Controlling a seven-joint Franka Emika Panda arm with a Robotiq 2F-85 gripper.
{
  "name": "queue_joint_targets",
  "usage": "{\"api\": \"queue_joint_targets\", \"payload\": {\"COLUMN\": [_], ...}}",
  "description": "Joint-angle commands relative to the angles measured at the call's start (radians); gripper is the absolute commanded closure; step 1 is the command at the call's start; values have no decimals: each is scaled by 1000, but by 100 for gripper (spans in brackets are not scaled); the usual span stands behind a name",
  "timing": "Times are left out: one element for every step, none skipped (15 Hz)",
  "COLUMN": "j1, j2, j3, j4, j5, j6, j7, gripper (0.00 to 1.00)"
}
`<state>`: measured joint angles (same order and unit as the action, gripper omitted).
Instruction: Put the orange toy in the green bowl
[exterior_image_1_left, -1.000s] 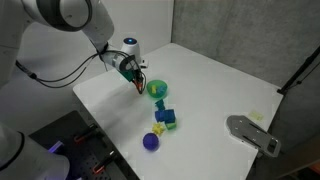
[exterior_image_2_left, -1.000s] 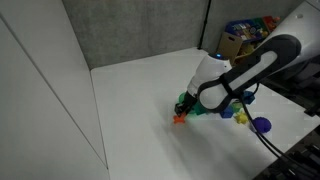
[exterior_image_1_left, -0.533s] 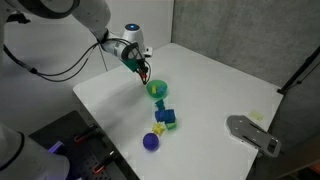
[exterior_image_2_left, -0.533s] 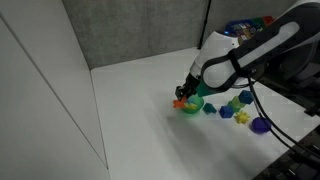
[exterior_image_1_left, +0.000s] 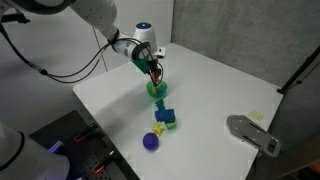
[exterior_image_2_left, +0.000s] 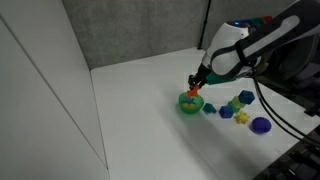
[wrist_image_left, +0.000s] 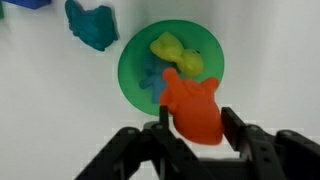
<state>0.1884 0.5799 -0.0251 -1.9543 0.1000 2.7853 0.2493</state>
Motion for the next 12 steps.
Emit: {"api": "queue_joint_targets", "payload": {"j1": [15, 10, 5, -9, -25, -42, -52, -60, -61, -69, -79, -89], "j2": [1, -1, -4, -10, -21, -35, -50, -70, -85, -106, -133, -160], "j3": [-32, -27, -21, -3, 16, 38, 52, 62, 62, 69, 74, 79], "j4": [19, 18, 15, 14, 8, 1, -5, -14, -16, -19, -23, -27], "j5": [-39, -39, -37, -24, -9, 4, 11, 15, 12, 16, 23, 30], "j6": [-63, -80, -98, -123, -148, -182, -210, -244, -277, -315, -356, -401], "j7": [36, 31, 27, 11, -7, -29, -40, -45, -37, -41, -45, -52], "gripper": [12, 5, 0, 0, 0, 0, 0, 0, 0, 0, 0, 0]}}
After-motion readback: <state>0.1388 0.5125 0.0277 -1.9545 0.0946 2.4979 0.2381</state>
